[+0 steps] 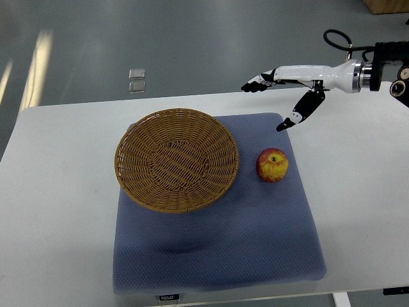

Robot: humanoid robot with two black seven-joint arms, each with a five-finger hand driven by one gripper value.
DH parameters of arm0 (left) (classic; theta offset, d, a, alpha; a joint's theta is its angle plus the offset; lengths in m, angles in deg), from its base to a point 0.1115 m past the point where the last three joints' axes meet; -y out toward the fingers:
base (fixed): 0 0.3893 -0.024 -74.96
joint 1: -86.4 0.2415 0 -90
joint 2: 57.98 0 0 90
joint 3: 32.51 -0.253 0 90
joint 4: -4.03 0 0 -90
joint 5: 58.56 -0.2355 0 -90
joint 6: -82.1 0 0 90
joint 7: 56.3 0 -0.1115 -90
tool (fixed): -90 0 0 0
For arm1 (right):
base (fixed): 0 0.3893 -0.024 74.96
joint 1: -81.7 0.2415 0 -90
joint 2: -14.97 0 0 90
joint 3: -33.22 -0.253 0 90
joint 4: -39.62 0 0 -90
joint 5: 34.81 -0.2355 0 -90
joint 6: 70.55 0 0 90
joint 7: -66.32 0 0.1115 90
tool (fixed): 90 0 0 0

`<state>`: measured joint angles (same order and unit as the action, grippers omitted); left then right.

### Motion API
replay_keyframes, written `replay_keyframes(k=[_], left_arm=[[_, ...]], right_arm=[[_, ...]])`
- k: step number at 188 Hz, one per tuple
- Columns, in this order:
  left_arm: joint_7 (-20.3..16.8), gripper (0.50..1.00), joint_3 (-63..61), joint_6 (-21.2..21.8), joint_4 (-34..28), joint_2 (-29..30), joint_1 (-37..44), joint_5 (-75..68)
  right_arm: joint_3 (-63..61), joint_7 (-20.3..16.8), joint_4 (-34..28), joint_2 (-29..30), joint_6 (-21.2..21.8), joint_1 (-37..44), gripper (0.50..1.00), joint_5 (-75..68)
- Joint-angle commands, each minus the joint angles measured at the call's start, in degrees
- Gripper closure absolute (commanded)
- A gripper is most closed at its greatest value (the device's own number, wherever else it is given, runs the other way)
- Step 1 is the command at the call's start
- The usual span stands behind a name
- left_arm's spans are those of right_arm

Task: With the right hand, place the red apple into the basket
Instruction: 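Reach the right hand forward over the apple beside the basket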

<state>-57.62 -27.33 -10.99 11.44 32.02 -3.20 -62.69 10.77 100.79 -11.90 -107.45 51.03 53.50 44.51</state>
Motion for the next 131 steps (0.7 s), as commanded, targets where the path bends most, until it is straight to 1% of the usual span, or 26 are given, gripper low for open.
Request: replay_keyframes(k=[1, 24, 63, 88, 131], left_arm=[[0.0, 0.500, 0.0, 0.3, -0.1, 0.0, 0.0, 0.0], [0.0, 0.500, 0.0, 0.4, -0.1, 0.0, 0.0, 0.0], [0.0, 0.500, 0.0, 0.4, -0.2, 0.0, 0.3, 0.0], [0.0, 0.500, 0.0, 0.5, -0.2, 0.0, 0.3, 0.0], [0.0, 0.500, 0.0, 0.5, -0.2, 0.0, 0.2, 0.0]], right_arm=[[3.4, 0.2, -0.5, 0.2, -0.9, -0.1, 0.581, 0.9], [5.1, 0.2, -0.5, 0.8, -2.1, -0.4, 0.579, 1.2], [11.1, 0.5, -0.2, 1.0, -7.6, -2.5, 0.581, 1.3], [14.7, 0.5, -0.2, 1.0, -12.3, -2.9, 0.581, 1.3], [16.9, 0.5, 0.5, 1.0, -15.3, -3.9, 0.581, 1.4]])
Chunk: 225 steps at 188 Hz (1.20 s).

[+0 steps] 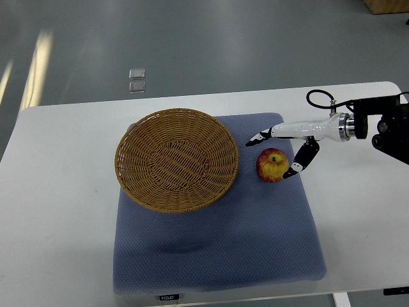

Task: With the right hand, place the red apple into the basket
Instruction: 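Reach the right hand forward over the apple beside the basket, then close the right hand's fingers around the red-yellow apple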

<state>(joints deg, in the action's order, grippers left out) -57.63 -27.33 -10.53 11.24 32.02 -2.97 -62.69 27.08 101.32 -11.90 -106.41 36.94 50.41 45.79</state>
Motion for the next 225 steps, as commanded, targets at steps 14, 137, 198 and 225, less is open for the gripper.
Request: replay_keyframes(k=[14, 137, 198, 225], left_arm=[[0.0, 0.500, 0.0, 0.0, 0.0, 0.0, 0.1, 0.0], [0.0, 0.500, 0.0, 0.0, -0.2, 0.0, 0.1, 0.0], [0.0, 0.500, 0.0, 0.0, -0.2, 0.0, 0.1, 0.0], [0.0, 0.500, 0.0, 0.0, -0.2, 0.0, 0.1, 0.0]], right_arm=[[0.5, 0.0, 1.3, 0.1, -2.2, -1.3, 0.581, 0.1], [1.3, -0.3, 2.8, 3.6, -2.9, -1.9, 0.654, 0.5], [2.2, -0.3, 3.4, 3.9, -3.0, -1.8, 0.752, 0.5], [2.1, -0.4, 3.7, 3.9, -3.0, -1.7, 0.807, 0.5]])
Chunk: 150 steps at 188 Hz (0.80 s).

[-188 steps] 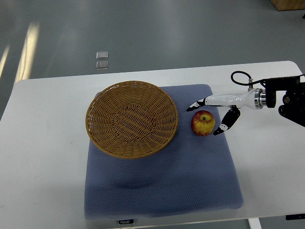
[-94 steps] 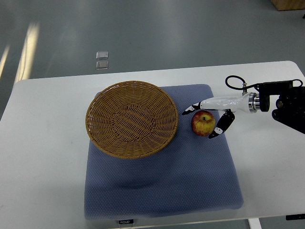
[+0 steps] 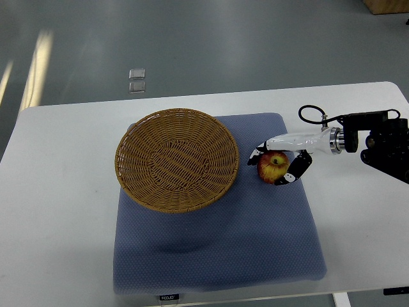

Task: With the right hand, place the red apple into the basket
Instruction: 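Close the right hand's fingers around the red-yellow apple, then lift the apple with the right hand and carry it over the basket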

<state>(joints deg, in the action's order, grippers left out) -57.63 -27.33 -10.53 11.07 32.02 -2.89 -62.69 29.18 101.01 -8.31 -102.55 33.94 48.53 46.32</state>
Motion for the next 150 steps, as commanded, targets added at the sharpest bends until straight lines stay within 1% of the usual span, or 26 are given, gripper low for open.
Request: replay_keyframes(k=[1, 46, 89, 92, 112, 113, 133, 134, 150], left_arm=[[0.0, 0.500, 0.0, 0.0, 0.0, 0.0, 0.0, 0.0], [0.0, 0.500, 0.0, 0.0, 0.0, 0.0, 0.0, 0.0], [0.0, 0.500, 0.0, 0.0, 0.1, 0.0, 0.0, 0.0], [0.0, 0.500, 0.0, 0.0, 0.1, 0.0, 0.0, 0.0], [0.0, 0.500, 0.0, 0.0, 0.1, 0.0, 0.0, 0.0], [0.0, 0.500, 0.0, 0.0, 0.1, 0.0, 0.0, 0.0], [0.0, 0.500, 0.0, 0.0, 0.1, 0.0, 0.0, 0.0], [0.0, 0.500, 0.0, 0.0, 0.1, 0.0, 0.0, 0.0], [0.0, 0.500, -0.1, 0.0, 0.1, 0.0, -0.1, 0.0]], right_arm=[[0.0, -0.1, 0.1, 0.0, 0.0, 0.2, 0.807, 0.0], [-0.1, -0.1, 0.2, -0.3, 0.1, 0.7, 0.807, 0.0], [-0.2, -0.1, 0.2, -0.5, 0.4, 3.6, 0.807, -0.1], [-0.3, 0.0, 0.2, -0.6, 0.7, 4.9, 0.805, -0.2], [-0.3, 0.0, 0.2, -0.5, 0.9, 5.9, 0.805, -0.2], [-0.3, 0.0, 0.2, -0.3, 1.0, 7.1, 0.805, -0.4], [-0.3, 0.0, 0.1, -0.2, 1.0, 8.4, 0.801, -0.4], [-0.2, 0.0, 0.1, -0.2, 1.0, 9.4, 0.801, -0.4], [-0.3, -0.2, 0.1, 0.1, 1.1, 11.4, 0.801, -0.4]])
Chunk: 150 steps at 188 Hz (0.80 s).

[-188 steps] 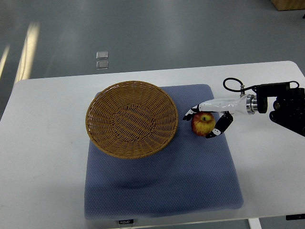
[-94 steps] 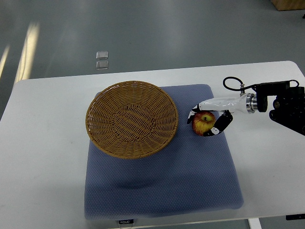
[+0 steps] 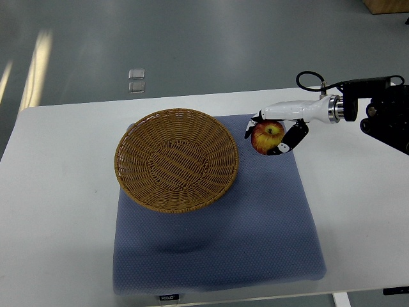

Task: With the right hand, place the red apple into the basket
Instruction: 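Lift the apple with the right hand and carry it over the basket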

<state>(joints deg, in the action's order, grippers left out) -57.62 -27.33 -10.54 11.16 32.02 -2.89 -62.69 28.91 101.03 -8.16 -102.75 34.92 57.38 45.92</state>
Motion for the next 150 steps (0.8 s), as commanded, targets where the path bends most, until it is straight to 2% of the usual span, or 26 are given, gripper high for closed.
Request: replay_keyframes(k=[1, 13, 16, 40, 79, 80, 84, 106, 150], left_arm=[[0.0, 0.500, -0.1, 0.0, 0.0, 0.0, -0.1, 0.0], [0.0, 0.500, -0.1, 0.0, 0.0, 0.0, -0.1, 0.0], [0.0, 0.500, -0.1, 0.0, 0.1, 0.0, -0.1, 0.0], [0.0, 0.500, -0.1, 0.0, 0.2, 0.0, -0.1, 0.0], [0.0, 0.500, 0.0, 0.0, 0.2, 0.0, -0.1, 0.0], [0.0, 0.500, -0.1, 0.0, 0.2, 0.0, -0.1, 0.0], [0.0, 0.500, -0.1, 0.0, 0.2, 0.0, -0.1, 0.0], [0.0, 0.500, -0.1, 0.0, 0.2, 0.0, -0.1, 0.0], [0.0, 0.500, -0.2, 0.0, 0.3, 0.0, -0.4, 0.0]], right_arm=[[0.0, -0.2, 0.0, 0.3, 0.2, 2.5, 0.801, 0.0], [0.0, -0.2, -0.1, 0.4, 0.3, 2.8, 0.801, 0.0], [0.0, -0.2, -0.1, 2.6, 0.9, 4.4, 0.801, 0.0], [0.1, -0.3, -0.1, 6.4, 1.2, 5.9, 0.797, 0.1], [0.0, -0.3, 0.0, 9.7, 1.0, 5.8, 0.795, 0.2], [0.0, -0.3, 0.1, 11.8, 0.7, 5.7, 0.795, 0.2], [0.1, -0.3, 0.1, 12.5, 0.6, 5.7, 0.795, 0.2], [0.0, -0.3, 0.1, 14.2, 0.4, 5.4, 0.795, 0.2], [0.7, -0.6, 4.1, 18.2, 0.4, 3.7, 0.787, 0.3]])
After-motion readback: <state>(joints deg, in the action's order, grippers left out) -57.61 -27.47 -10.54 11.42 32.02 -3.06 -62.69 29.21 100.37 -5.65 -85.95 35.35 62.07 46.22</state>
